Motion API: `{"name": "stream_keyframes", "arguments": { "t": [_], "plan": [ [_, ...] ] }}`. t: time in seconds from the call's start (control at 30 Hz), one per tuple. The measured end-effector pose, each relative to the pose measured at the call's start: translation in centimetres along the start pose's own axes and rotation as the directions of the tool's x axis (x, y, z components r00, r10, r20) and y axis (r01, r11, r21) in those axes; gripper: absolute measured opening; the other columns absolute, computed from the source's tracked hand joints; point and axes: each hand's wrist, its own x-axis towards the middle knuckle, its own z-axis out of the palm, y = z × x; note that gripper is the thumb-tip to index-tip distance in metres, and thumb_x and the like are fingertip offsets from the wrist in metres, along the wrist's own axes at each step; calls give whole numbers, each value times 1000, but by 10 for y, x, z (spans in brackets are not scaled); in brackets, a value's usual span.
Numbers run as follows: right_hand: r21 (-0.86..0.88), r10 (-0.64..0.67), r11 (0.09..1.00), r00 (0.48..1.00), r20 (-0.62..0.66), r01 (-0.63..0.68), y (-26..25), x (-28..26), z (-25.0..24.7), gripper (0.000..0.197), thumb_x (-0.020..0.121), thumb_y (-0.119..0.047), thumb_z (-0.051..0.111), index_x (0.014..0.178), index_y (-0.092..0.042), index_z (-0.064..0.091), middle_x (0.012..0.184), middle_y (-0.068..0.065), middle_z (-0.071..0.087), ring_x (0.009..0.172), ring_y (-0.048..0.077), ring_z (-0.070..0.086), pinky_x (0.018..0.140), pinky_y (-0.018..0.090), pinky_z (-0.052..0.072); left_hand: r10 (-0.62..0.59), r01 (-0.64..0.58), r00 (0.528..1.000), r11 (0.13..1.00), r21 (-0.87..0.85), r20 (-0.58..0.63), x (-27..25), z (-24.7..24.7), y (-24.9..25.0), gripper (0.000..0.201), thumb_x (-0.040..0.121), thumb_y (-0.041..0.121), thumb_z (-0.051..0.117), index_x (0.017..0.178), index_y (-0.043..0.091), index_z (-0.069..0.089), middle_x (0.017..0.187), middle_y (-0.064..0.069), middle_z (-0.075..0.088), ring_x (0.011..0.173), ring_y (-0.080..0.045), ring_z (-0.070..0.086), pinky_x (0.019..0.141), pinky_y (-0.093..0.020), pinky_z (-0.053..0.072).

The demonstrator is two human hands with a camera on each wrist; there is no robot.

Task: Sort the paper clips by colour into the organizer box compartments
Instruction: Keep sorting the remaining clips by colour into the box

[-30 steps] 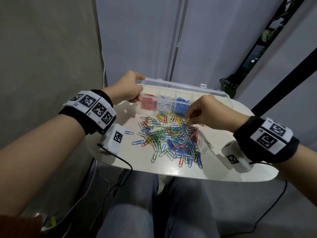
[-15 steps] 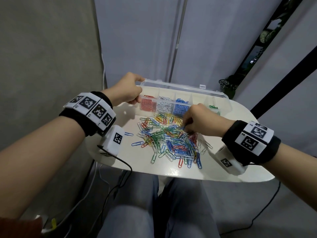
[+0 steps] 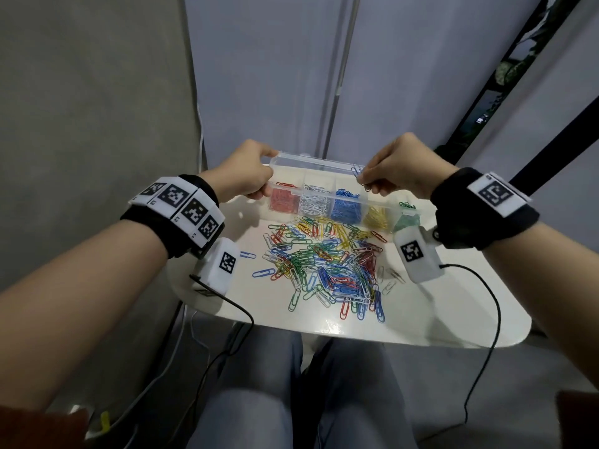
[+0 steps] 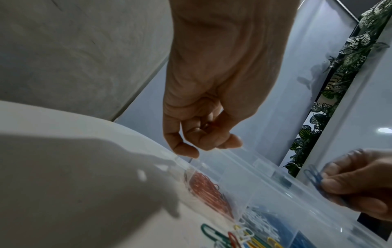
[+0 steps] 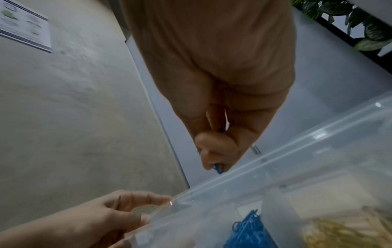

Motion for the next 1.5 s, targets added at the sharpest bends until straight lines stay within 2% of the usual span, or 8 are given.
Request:
{"name": "stream_keyframes", "arguments": {
  "t": [0.27, 0.43, 0.63, 0.8, 0.9, 1.1, 1.37, 1.5],
  "plan": [
    [41, 165, 985, 983, 83, -169, -1, 12, 8, 21, 79, -1, 74, 93, 13, 67, 75, 23, 66, 46, 17, 59, 44, 20, 51, 1, -1, 1000, 1000, -1, 7, 1, -1, -1, 51, 99, -2, 38, 148, 13, 34, 59, -11, 57, 50, -19, 46, 49, -28, 41],
    [123, 198, 971, 977, 77, -207, -8, 8, -1, 25, 85, -5, 71, 99, 15, 63, 86, 32, 68, 63, 30, 69, 57, 31, 60, 4, -4, 1000, 1000, 4, 0, 3, -1, -2, 51, 98, -2, 37, 147, 13, 36, 59, -11, 57, 49, -19, 47, 47, -26, 43],
    [30, -97, 995, 994, -47, 99, -25, -12, 6, 6, 85, 1, 68, 86, 7, 67, 74, 19, 68, 52, 20, 67, 48, 29, 56, 12, -12, 1000, 1000, -11, 14, 5, -2, -4, 50, 99, 0, 39, 146, 14, 37, 56, -9, 58, 47, -19, 48, 49, -26, 44],
    [-276, -348, 859, 887, 304, 431, -37, -41, 64, 11, 81, -7, 73, 92, -9, 76, 64, -7, 63, 47, -1, 52, 48, 9, 41, -8, 12, 996, 999, -46, 86, 6, -13, -8, 49, 101, 12, 49, 148, 19, 37, 42, 1, 58, 35, -9, 46, 41, -19, 43],
    [-356, -377, 744, 795, 475, 565, -35, -47, 103, 22, 77, -18, 78, 99, -13, 76, 69, -7, 57, 56, 0, 48, 51, 9, 34, -9, 12, 993, 1000, -25, 114, 4, -19, -5, 50, 100, 15, 52, 148, 21, 37, 48, -2, 59, 36, -7, 47, 41, -17, 43],
    [-438, -350, 666, 771, 532, 604, -39, -47, 152, 22, 80, -22, 76, 99, -13, 71, 98, 6, 69, 82, 20, 59, 73, 31, 51, -1, 0, 991, 1000, 6, 134, 5, -20, -5, 52, 100, 16, 52, 149, 21, 35, 55, -3, 60, 37, -8, 49, 52, -25, 42],
    [-469, -347, 603, 741, 575, 646, -33, -52, 156, 7, 86, -6, 58, 90, -4, 63, 95, 19, 63, 79, 28, 53, 67, 32, 42, 13, -18, 992, 999, 40, 129, 7, -19, -7, 51, 101, 15, 50, 149, 19, 34, 58, -4, 61, 36, -8, 52, 52, -24, 40],
    [-482, -373, 573, 735, 567, 663, -28, -53, 148, 11, 87, -4, 55, 89, -7, 66, 88, 10, 62, 77, 24, 51, 67, 29, 40, 28, -33, 991, 999, 37, 128, 7, -17, -8, 51, 101, 17, 49, 150, 19, 33, 57, -3, 62, 37, -8, 52, 51, -24, 40]
  ]
}}
